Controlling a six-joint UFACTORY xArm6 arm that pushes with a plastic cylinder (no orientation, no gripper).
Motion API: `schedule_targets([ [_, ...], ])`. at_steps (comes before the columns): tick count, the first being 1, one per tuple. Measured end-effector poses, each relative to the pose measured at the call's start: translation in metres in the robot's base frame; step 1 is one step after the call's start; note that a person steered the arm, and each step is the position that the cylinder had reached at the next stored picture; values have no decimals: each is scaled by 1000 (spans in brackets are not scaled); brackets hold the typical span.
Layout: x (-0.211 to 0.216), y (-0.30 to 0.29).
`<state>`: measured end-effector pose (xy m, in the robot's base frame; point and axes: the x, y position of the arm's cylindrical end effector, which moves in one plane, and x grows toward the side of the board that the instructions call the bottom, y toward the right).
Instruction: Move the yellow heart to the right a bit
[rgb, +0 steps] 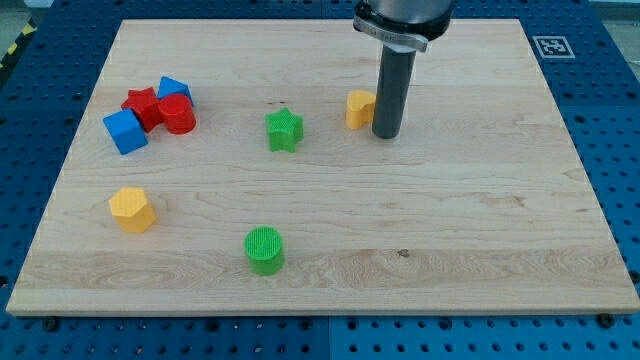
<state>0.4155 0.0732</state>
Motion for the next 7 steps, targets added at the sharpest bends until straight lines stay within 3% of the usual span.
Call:
schedule_targets([
  [3,1,-75],
  [5,-29,-75],
  [7,-30,-49],
])
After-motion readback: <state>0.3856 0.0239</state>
